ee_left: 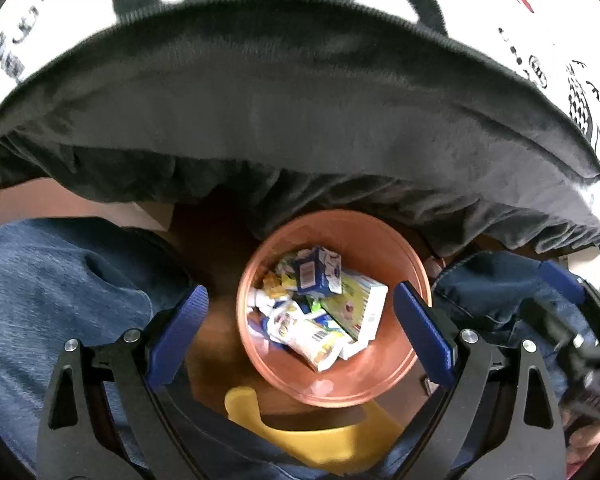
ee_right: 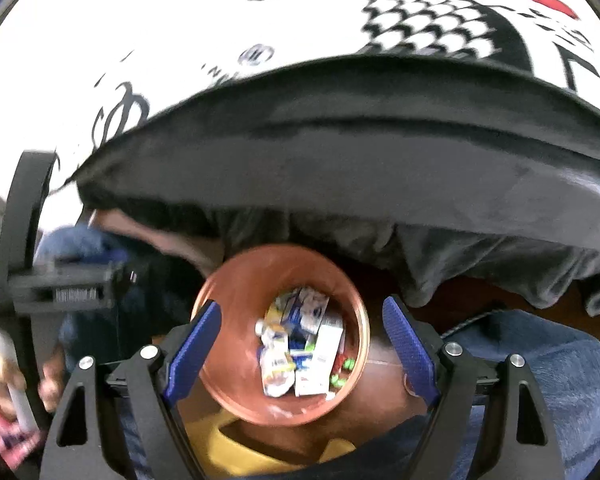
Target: Collect trash
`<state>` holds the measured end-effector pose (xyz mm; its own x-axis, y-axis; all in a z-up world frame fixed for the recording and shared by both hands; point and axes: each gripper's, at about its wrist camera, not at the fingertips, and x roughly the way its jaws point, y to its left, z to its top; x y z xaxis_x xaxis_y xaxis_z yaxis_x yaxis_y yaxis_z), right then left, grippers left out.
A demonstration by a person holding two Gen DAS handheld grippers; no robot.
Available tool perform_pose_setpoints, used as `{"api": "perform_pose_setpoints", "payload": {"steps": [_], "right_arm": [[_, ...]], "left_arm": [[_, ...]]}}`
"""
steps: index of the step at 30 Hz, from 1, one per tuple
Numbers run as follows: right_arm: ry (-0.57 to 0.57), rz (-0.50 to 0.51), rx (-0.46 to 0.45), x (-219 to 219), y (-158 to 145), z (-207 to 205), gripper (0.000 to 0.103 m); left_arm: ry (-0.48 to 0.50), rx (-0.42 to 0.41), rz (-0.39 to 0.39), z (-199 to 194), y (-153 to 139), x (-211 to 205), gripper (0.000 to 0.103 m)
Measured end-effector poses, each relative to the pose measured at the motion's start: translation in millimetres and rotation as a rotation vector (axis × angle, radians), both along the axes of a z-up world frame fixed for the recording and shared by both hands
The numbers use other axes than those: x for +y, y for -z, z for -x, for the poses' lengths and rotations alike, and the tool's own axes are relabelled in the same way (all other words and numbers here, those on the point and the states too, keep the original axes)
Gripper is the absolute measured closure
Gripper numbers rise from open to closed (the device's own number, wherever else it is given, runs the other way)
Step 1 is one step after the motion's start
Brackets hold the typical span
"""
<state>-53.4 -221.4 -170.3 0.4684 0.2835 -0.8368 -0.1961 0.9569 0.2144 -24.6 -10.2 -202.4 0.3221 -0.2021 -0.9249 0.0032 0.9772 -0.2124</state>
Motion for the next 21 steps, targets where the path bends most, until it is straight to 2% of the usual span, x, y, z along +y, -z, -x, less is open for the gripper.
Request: {"api": "perform_pose_setpoints", "payload": {"steps": [4, 8, 15, 18, 21], "right_arm": [[0.103, -0.013, -0.095, -9.3, -23.1, -4.8, 0.022], [0.160, -0.032, -0.198, -16.1, -57.3, -15.2, 0.022], [0.202, -0.051, -0.412, -14.5, -130.9, -23.9, 0.020], [0.212, -0.057, -0.472, -17.4, -153.4, -21.4, 0.019], [0.221, -0.069, -0.513, -16.2, -169.8, -22.2, 0.019]], "left_arm": [[-0.017, -0.096, -0.061, 0.8, -22.6, -1.5, 0.012], [-0.044, -0.249, -0.102, -0.9, -67.2, -1.2, 0.012], [-0.099, -0.534, -0.146, 1.8, -157.8, -1.1, 0.012], [-0.123, -0.620, -0.158, 4.7, -185.2, 0.7, 0.012], [-0.136, -0.671, -0.161, 5.0, -202.5, 2.0, 0.012]]}}
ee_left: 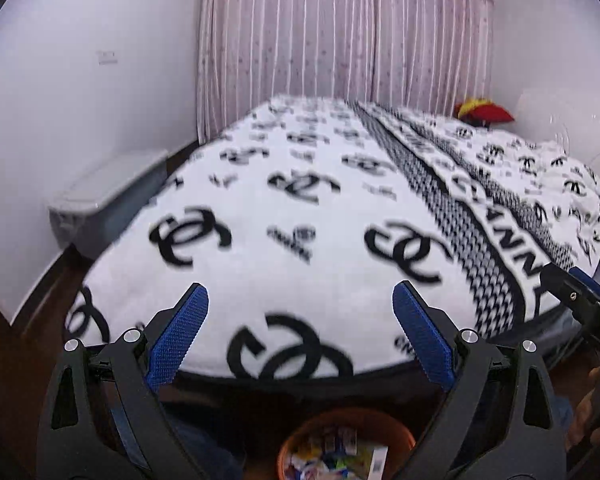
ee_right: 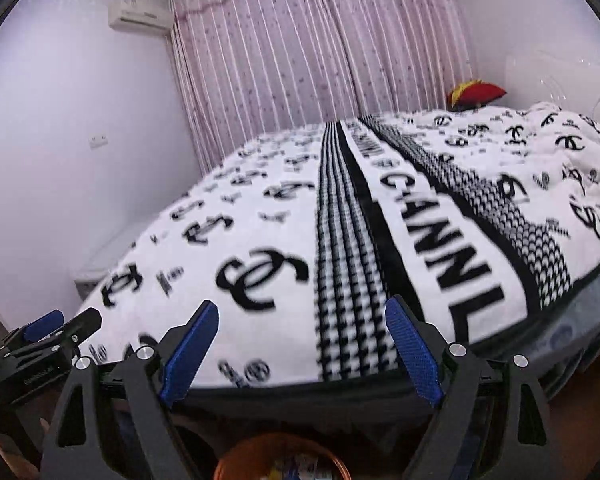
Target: Collect trash
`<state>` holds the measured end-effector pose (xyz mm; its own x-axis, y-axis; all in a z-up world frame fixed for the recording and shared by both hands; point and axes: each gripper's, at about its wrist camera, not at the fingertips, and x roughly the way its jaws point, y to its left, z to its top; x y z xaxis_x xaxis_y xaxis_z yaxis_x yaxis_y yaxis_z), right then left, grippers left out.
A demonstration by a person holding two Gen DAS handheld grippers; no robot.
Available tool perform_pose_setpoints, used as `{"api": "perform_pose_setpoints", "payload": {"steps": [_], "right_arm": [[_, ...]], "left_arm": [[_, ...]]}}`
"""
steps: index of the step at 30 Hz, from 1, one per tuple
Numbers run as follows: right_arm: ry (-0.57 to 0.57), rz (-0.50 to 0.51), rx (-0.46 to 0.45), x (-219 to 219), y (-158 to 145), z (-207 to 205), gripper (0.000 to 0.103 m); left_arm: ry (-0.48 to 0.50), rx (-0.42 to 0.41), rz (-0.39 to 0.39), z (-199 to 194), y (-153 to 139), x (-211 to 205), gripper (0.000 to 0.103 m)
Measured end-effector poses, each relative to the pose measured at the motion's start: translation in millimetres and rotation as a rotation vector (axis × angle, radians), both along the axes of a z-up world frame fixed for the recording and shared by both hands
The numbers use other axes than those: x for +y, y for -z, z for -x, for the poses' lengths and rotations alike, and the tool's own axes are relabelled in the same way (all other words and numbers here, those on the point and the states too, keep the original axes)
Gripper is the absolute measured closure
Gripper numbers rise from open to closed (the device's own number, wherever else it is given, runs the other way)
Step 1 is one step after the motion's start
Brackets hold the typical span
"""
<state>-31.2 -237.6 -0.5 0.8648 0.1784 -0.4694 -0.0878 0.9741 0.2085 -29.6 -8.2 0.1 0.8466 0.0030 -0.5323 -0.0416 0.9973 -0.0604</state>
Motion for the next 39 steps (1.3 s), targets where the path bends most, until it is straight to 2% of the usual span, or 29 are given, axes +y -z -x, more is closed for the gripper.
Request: {"api": "perform_pose_setpoints", "payload": {"steps": [5, 11, 39], "right_arm": [[0.004, -0.002, -0.047, 0.0, -18.4, 2.5, 0.019], [0.001, 0.008, -0.071, 3.9, -25.8, 7.5, 0.018], [0.022, 0.008, -0.074, -4.6, -26.6, 11.9, 0.018]], "left_arm": [[-0.016, -0.064, -0.002, 4.3, -20.5, -2.6, 0.012], [-0.017, -0.093, -0.010, 8.8, -29.1, -5.1, 0.012], [-0.022, -0.121, -0.016, 14.4, -36.3, -4.9, 0.012]]}}
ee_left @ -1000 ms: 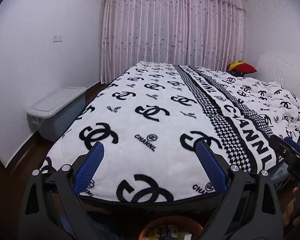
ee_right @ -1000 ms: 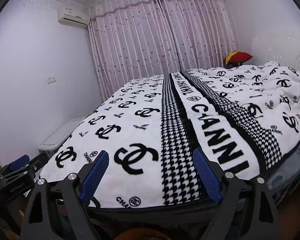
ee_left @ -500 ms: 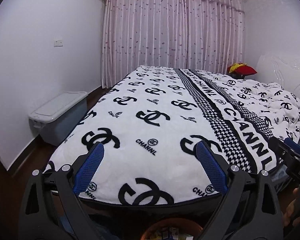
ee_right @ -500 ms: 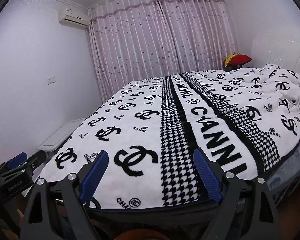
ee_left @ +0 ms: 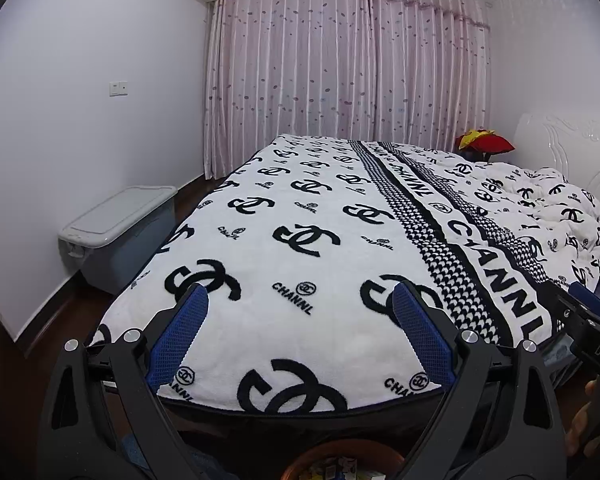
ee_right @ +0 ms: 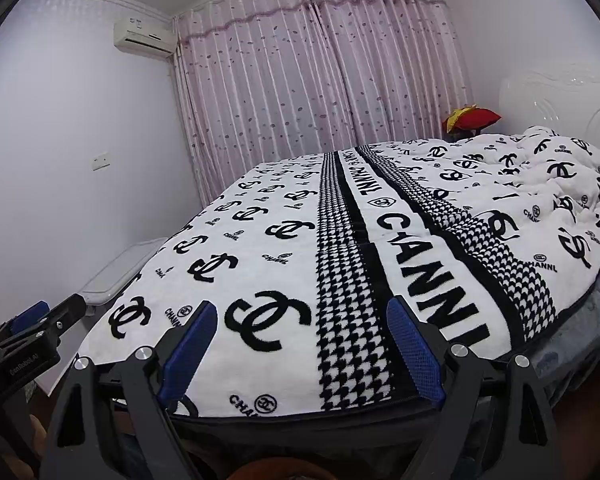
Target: Collect trash
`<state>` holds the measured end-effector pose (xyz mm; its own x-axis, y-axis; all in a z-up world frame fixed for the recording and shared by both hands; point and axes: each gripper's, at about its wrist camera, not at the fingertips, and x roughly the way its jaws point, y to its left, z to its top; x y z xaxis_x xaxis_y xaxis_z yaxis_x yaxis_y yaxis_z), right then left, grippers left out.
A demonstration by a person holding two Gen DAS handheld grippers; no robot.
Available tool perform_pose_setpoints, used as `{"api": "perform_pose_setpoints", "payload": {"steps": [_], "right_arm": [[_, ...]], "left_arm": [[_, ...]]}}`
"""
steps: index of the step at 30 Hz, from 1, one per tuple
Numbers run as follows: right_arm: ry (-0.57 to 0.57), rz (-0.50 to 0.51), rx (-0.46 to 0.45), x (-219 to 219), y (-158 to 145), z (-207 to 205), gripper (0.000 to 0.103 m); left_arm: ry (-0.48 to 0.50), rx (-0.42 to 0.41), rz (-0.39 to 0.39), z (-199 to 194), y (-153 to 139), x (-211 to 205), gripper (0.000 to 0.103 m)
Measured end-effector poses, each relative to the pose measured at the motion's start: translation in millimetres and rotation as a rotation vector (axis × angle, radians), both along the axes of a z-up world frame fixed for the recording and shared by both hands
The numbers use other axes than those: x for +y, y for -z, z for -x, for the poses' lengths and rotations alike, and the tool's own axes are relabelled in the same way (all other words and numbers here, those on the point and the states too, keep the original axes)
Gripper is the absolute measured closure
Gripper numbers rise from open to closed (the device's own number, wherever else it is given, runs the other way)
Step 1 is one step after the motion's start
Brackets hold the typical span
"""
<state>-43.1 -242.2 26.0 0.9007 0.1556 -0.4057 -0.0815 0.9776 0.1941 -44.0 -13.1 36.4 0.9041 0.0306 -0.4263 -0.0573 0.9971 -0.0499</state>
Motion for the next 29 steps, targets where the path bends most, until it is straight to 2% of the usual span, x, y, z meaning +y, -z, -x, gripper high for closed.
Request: {"api": "perform_pose_setpoints", "payload": {"steps": [29], "right_arm": [[-0.016, 0.008, 0.024, 3.9, 8.5, -3.1, 0.017]], "left_arm": [[-0.017, 0.018, 0.009, -2.9, 2.1, 3.1, 0.012]]}}
